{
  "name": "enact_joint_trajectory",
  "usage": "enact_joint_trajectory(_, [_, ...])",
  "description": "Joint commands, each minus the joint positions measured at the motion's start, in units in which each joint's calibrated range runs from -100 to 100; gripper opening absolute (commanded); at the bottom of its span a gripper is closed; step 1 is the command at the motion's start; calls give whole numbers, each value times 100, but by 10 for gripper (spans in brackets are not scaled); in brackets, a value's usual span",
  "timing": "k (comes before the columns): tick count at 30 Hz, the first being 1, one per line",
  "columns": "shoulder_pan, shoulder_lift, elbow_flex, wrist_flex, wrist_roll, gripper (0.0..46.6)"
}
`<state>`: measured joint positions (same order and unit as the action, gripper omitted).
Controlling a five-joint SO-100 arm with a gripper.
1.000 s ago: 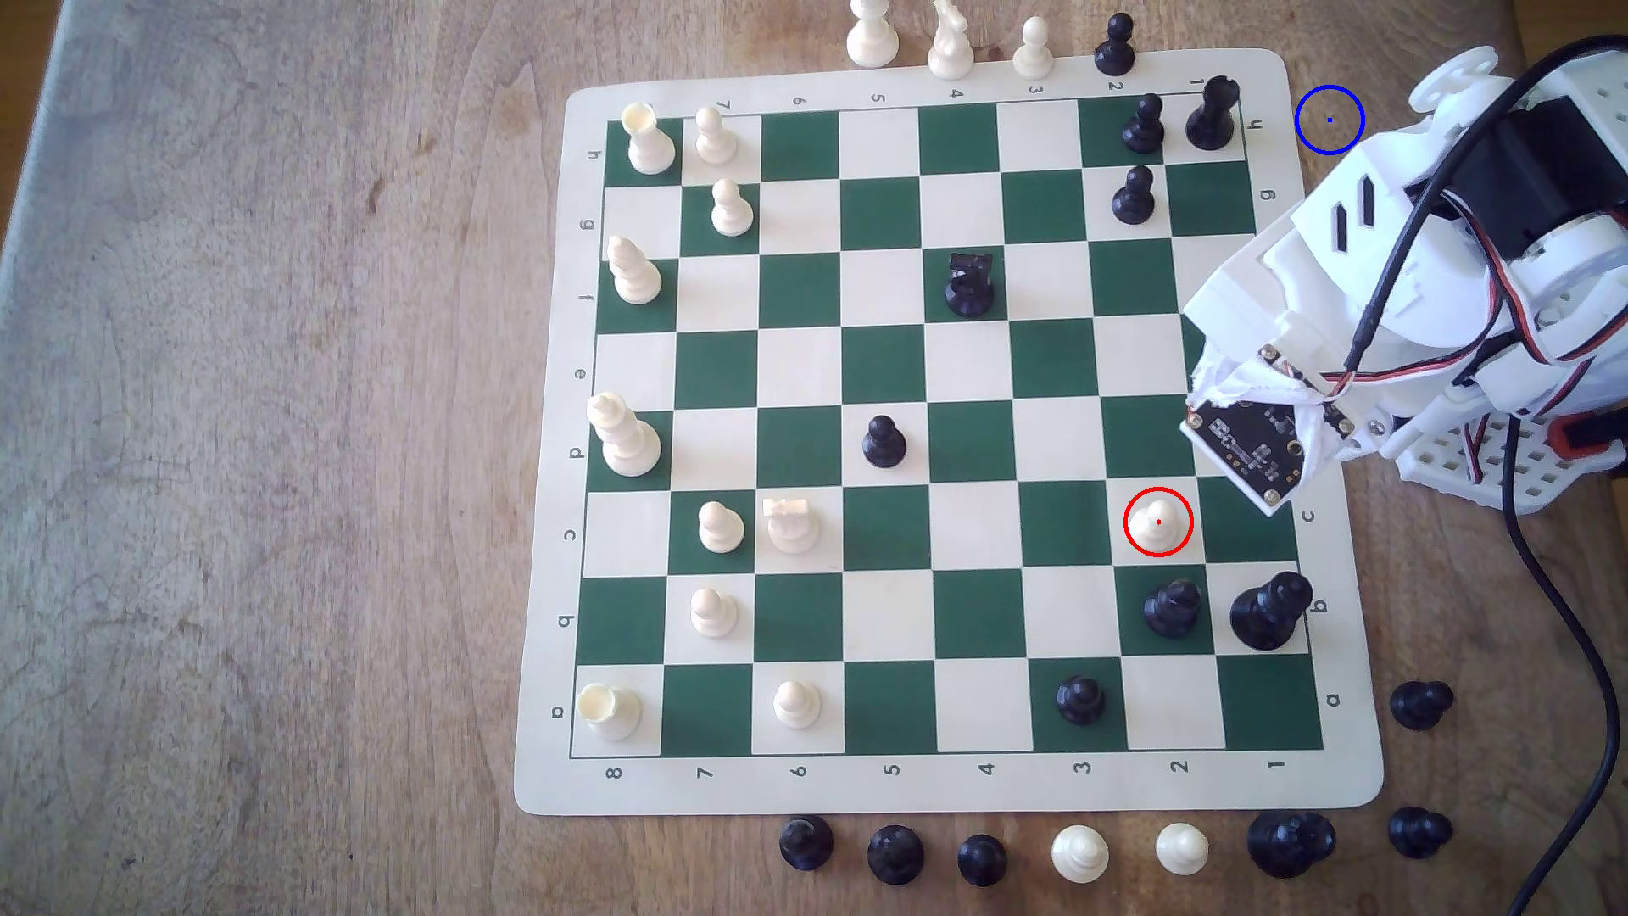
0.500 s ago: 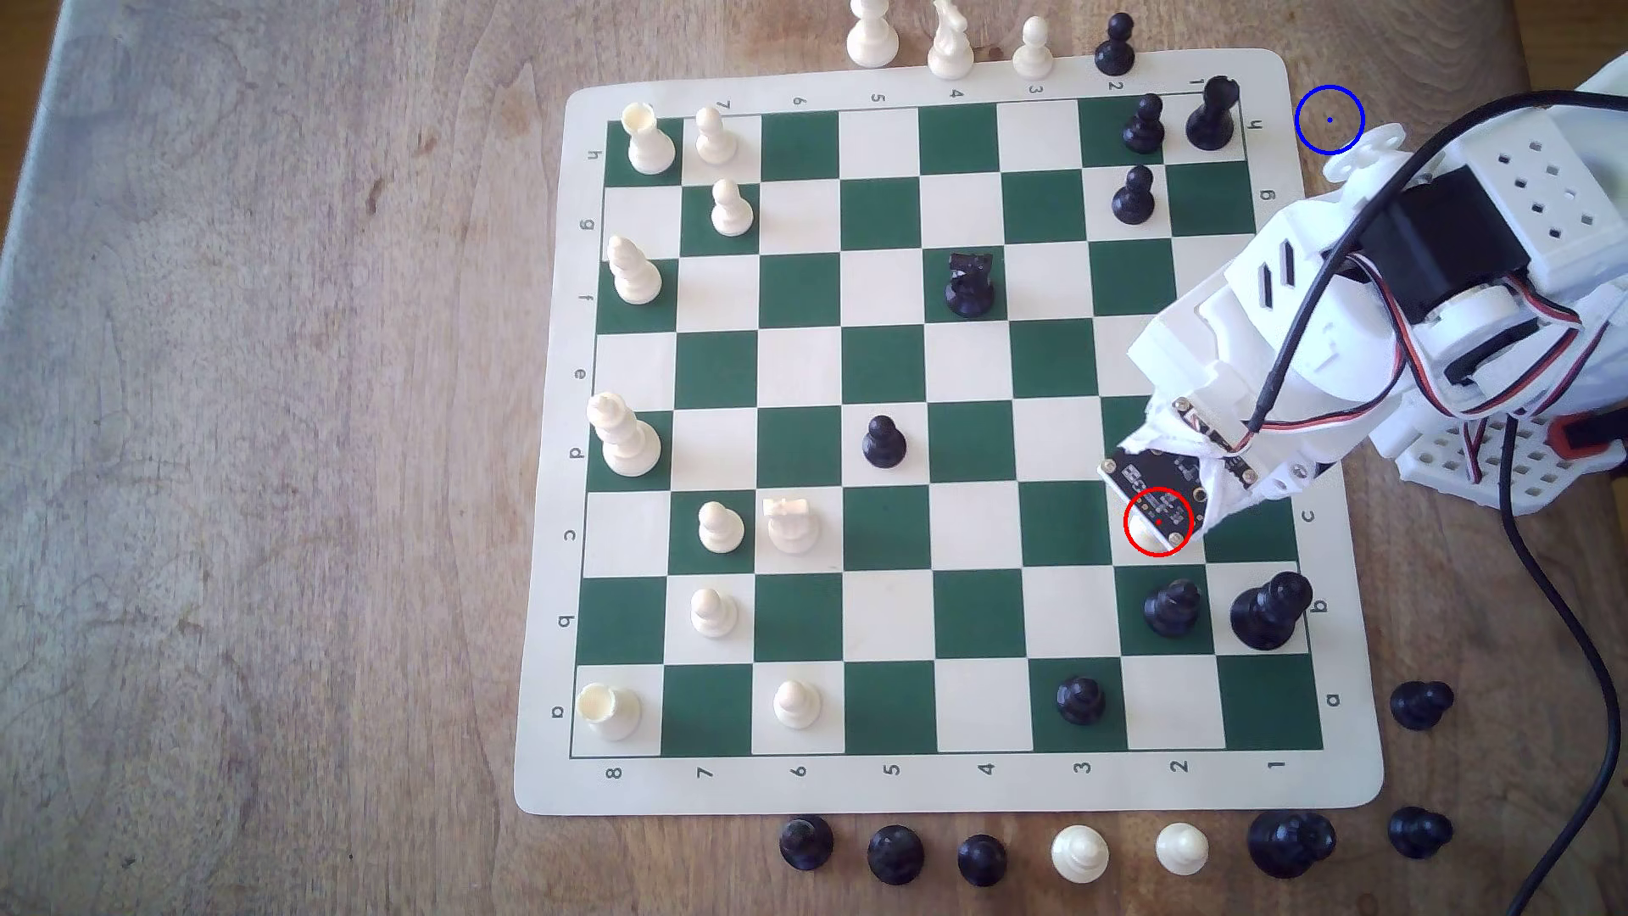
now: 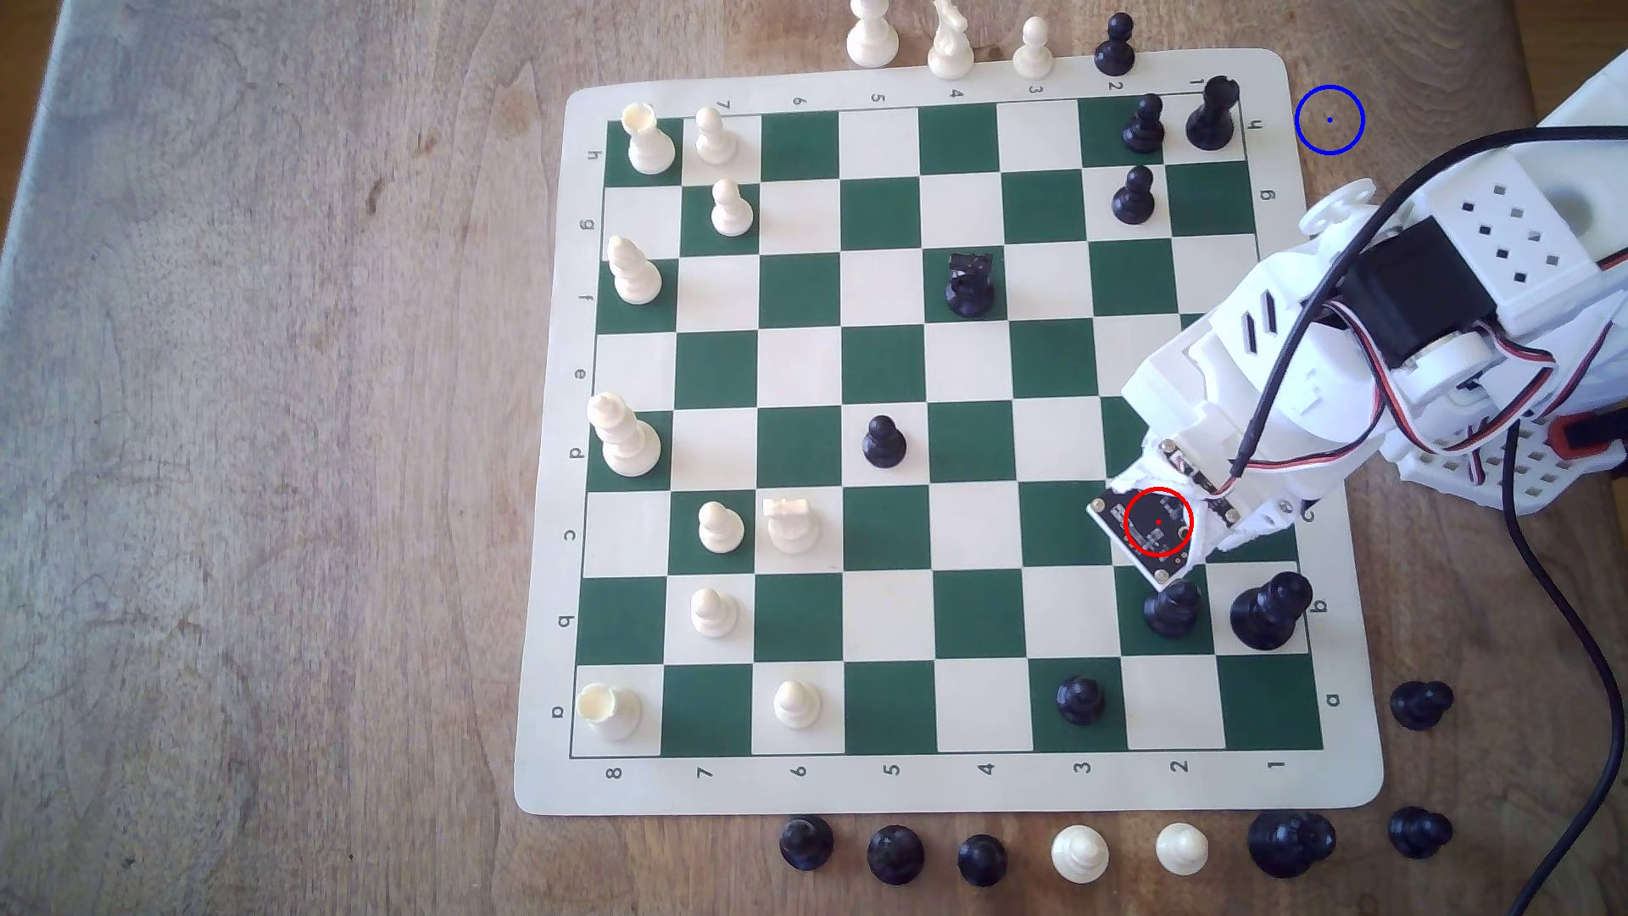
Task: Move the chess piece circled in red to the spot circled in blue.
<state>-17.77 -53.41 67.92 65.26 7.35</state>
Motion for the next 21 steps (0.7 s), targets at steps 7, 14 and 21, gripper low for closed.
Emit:
enact_joint_trajectory(7, [21,494,-110,-334,-5,103])
enact_joint_trajectory(14, [14,808,-137,-523,-10,102])
enact_joint_trajectory(21, [29,1071,-119,-842,5,112])
